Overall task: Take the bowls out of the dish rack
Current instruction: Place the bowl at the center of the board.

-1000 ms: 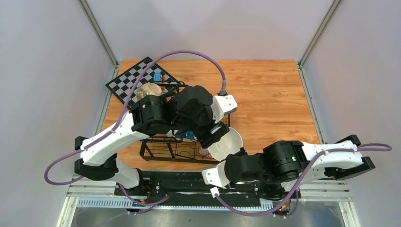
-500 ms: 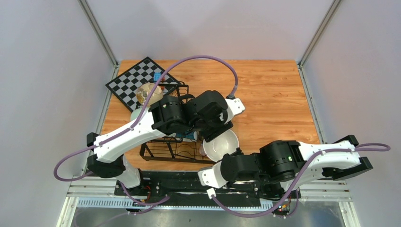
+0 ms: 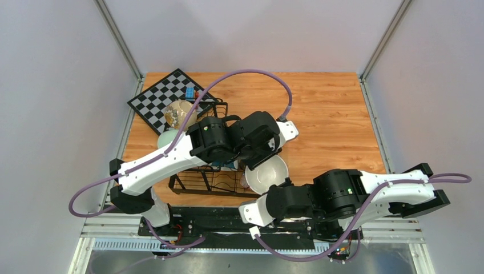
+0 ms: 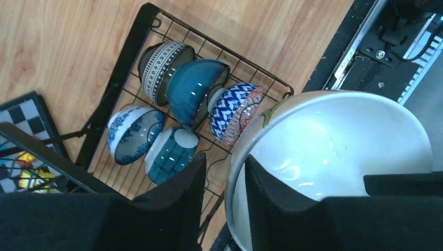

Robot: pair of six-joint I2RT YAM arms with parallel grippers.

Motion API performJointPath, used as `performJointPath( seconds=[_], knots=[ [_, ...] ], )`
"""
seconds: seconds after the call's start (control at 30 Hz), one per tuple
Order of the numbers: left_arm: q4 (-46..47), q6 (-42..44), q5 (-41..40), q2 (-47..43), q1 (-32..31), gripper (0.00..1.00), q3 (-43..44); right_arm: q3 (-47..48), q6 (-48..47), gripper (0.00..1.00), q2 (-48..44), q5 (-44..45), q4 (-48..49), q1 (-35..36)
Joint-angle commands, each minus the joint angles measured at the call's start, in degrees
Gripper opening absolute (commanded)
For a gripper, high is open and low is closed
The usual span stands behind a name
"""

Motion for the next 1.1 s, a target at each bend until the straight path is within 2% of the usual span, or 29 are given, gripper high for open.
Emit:
performJointPath(
  seconds=[0.0, 0.07, 0.17, 0.3, 0.37, 0.53, 0.57, 0.67, 0.77, 0.8, 0.9, 1.07],
  knots=[
    [-0.96, -0.11, -0.70, 1.00, -0.10, 0.41, 1.01, 1.92, -1.58, 0.00, -0.68, 2.54, 1.04, -0.29],
    [-1.12, -0.20, -0.87, 1.00, -0.09, 0.42, 0.94, 1.85, -1.63, 0.00, -0.56, 2.68, 0.97, -0.32],
    [-1.15, -0.25, -0.98, 1.00, -0.09, 0.34, 0.94, 1.82, -1.89, 0.00, -0.40, 2.70, 1.02, -0.31],
    [-1.07, -0.38, -0.88, 1.00, -0.09, 0.15, 0.98, 1.75, -1.97, 0.00, -0.18, 2.69, 1.04, -0.35],
    [-0.99, -0.54, -1.02, 1.06, -0.09, 0.02, 0.99, 1.62, -1.80, 0.00, -0.05, 2.61, 1.02, -0.35],
    [0.10, -1.11, -1.50, 0.55, -0.09, 0.00, 0.67, 0.62, -0.82, 0.01, 0.15, 4.55, 1.65, -0.32],
    [0.62, -1.31, -1.61, 0.30, -0.09, 0.00, 0.46, 0.18, -0.43, 0.10, 0.17, 5.09, 1.78, -0.28],
    [1.76, -1.96, -2.88, -0.29, -0.09, 0.00, 0.21, -0.65, 0.80, 0.46, -0.08, 5.35, 3.17, -0.31],
    [2.60, -3.16, -4.63, -0.61, -0.04, 0.00, 0.23, -1.03, 2.88, 0.73, -1.33, 6.21, 5.88, -0.32],
    [3.08, -3.60, -5.12, -0.85, 0.04, 0.00, 0.10, -1.12, 3.84, 0.78, -2.06, 6.09, 7.26, -0.29],
    [4.77, -5.32, -6.57, -1.84, 1.18, 0.00, -0.34, -1.22, 7.08, 0.88, -4.67, 7.13, 12.29, -0.28],
    [9.35, -11.30, -5.81, -4.63, 8.94, 0.00, -2.89, -1.11, 15.58, 0.89, -11.33, 16.98, 21.12, -0.32]
  ],
)
